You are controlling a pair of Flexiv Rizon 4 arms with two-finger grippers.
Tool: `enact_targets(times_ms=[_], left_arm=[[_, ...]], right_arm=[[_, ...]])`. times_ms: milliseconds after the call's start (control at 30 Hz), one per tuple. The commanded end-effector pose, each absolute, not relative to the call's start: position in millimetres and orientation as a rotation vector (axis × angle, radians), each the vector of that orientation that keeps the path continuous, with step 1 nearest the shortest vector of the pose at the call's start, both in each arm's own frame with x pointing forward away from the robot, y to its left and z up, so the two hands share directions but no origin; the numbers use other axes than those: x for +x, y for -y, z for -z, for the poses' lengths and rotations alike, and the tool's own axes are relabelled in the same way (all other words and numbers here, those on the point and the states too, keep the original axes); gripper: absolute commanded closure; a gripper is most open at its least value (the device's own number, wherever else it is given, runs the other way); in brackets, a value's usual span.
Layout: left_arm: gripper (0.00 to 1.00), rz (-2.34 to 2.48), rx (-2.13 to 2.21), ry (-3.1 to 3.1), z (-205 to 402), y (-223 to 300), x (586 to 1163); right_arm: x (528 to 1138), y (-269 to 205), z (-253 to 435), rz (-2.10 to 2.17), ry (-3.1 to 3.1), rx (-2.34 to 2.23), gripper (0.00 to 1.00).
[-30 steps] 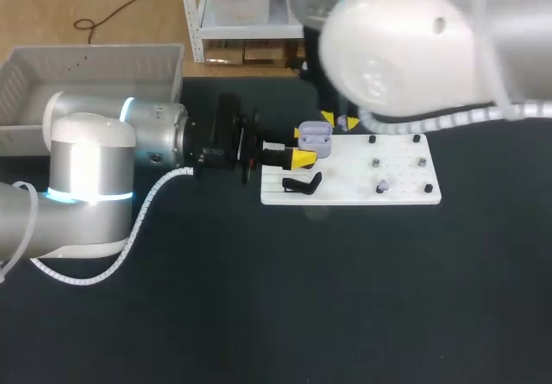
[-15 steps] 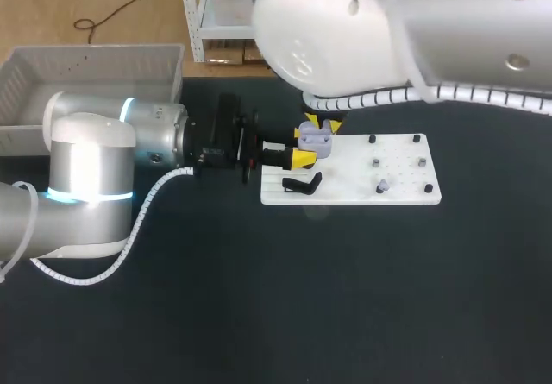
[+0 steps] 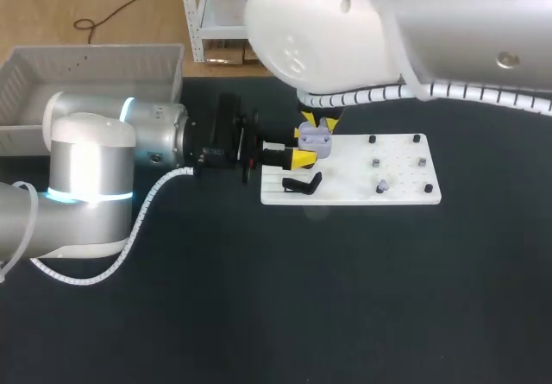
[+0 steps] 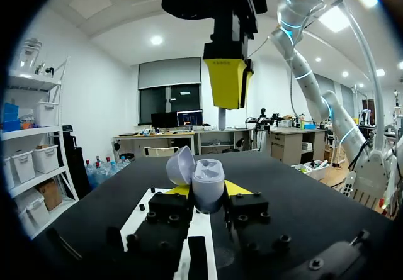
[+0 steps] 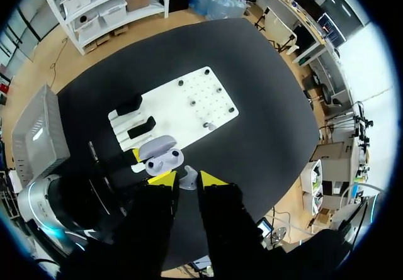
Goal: Pick up each earbud case from the left stands, insert the matching earbuds, close the lid, and place the case in the box.
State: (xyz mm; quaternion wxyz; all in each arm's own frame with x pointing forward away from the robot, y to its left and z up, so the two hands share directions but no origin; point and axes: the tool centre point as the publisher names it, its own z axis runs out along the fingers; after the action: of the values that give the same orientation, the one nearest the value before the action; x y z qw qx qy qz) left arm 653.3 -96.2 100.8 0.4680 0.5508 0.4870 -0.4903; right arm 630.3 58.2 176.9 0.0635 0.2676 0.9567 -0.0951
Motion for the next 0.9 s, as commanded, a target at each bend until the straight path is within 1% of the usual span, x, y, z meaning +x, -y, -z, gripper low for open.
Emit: enact_targets(times_ms=[33,567,900], left_arm=[[1.00,1.197,1.346,-1.195,-100,96,652],[1.00,1.197,1.346,-1.195,-100,96,652],[1.00,1.197,1.346,-1.195,-100,96,652]], right_arm=[[633,-66,-176,0.301,-2.890,0.848,1.00],[642,-70,-166,0.331,-2.882,1.085,1.00],[640,-69,-157,0.332,-2.877,1.098,1.00]])
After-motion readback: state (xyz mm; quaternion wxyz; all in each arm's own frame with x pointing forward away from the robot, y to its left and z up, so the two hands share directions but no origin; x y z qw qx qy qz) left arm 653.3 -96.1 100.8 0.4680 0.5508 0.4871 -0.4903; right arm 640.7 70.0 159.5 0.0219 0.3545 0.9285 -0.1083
